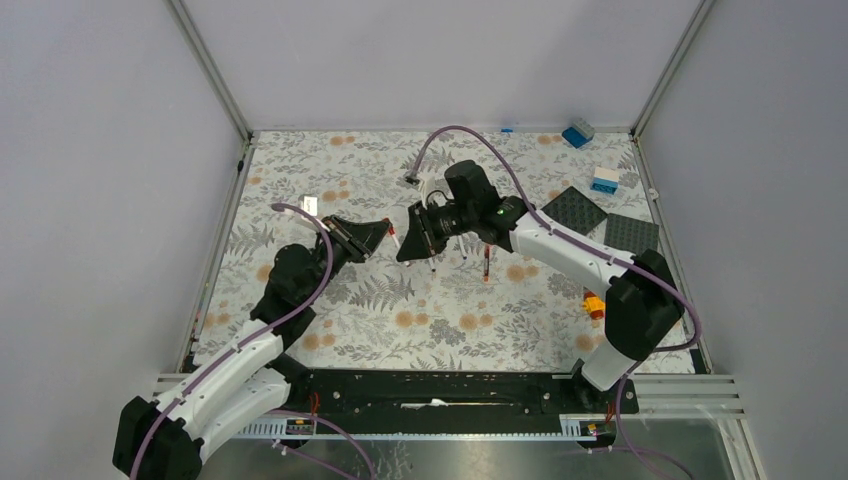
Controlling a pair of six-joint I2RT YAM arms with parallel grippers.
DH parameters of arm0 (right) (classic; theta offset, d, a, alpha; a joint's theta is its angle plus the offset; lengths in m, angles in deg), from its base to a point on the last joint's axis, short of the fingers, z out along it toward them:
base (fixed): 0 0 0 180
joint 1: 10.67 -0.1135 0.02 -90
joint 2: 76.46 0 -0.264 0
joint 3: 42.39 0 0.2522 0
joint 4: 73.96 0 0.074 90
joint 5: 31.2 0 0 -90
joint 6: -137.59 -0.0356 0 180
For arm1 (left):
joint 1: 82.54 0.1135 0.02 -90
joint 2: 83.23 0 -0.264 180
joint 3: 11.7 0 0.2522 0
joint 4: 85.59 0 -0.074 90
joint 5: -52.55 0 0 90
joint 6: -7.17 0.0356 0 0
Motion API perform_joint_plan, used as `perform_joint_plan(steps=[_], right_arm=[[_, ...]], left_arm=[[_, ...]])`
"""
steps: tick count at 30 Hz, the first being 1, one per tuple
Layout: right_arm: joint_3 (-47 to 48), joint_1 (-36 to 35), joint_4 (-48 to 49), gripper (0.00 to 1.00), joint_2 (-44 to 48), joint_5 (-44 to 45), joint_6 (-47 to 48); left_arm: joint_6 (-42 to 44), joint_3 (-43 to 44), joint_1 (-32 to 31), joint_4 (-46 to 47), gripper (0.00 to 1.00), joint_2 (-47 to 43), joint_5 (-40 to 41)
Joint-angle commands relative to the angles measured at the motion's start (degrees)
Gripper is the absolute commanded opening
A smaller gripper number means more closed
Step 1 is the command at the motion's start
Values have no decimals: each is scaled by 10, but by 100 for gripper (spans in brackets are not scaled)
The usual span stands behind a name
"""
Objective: Insert the pens into the pen caps
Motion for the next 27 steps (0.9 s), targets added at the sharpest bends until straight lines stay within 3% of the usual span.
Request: perform_joint_plan(steps=[1, 14, 17, 22, 25, 27], right_arm=[[27, 33, 240, 0, 63, 2, -30], [-39, 34, 204, 0, 106, 42, -3], [-59, 33, 192, 0, 120, 58, 4], [-91, 34, 166, 0, 147, 117, 18], [-109, 34, 144, 0, 163, 158, 20], [-119, 34, 130, 0, 177, 198, 14]], left_arm=[[-5, -35, -27, -97, 0, 2, -167], [-8, -10, -26, -92, 3, -7, -134], [9, 12, -26, -120, 22, -15, -116], [47, 59, -26, -211, 71, -69, -53], [73, 88, -26, -285, 84, -108, -12], [91, 109, -26, -337, 87, -130, 15]])
